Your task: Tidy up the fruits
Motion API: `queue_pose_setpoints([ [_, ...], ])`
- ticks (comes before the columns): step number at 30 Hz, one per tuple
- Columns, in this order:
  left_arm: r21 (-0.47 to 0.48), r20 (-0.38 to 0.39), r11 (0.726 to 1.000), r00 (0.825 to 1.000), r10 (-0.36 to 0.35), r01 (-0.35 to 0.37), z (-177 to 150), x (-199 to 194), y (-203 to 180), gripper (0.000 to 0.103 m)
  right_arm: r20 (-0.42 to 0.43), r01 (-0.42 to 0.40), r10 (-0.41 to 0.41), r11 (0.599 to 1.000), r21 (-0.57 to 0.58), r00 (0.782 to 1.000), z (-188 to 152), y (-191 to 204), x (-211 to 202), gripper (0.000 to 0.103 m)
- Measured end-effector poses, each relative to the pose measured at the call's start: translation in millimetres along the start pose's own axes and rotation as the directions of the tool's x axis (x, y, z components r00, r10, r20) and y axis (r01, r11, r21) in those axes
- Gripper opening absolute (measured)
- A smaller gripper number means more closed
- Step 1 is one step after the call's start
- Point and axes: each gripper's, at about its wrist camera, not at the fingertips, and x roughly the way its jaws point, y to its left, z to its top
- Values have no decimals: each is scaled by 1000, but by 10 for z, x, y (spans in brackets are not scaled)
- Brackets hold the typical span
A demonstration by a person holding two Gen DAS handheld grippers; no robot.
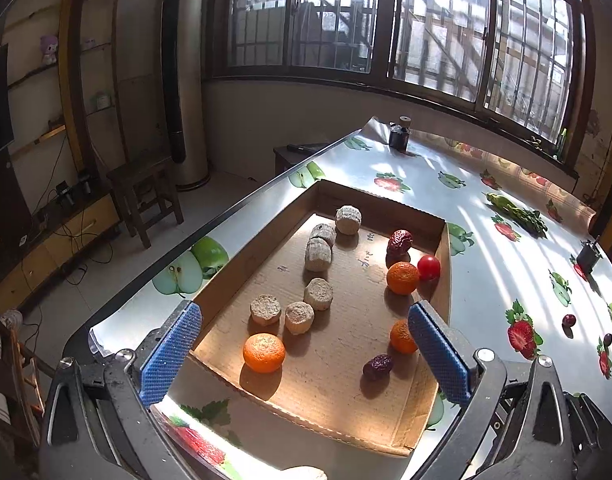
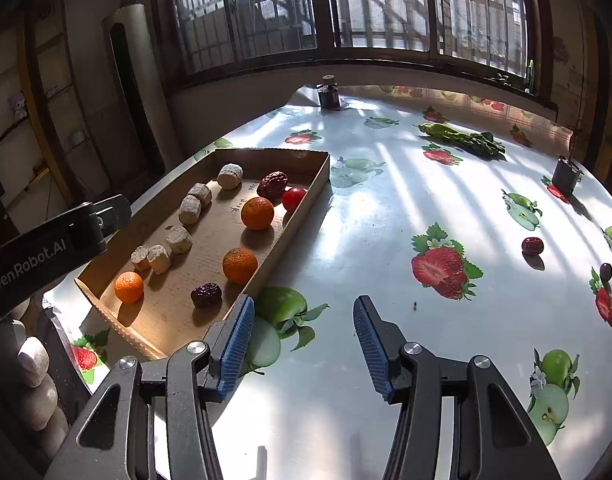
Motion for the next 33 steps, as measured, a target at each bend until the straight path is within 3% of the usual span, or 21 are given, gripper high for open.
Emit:
queue_pose_setpoints([
  [21, -15, -47, 1000, 999, -7, 7, -30, 107, 73, 103, -8, 32, -33, 995, -97, 999, 166, 224, 117, 56],
  [33, -12, -38, 1000, 999, -11, 10, 52, 93, 85, 103, -9, -1, -1, 991, -132, 1000, 244, 389, 162, 57],
])
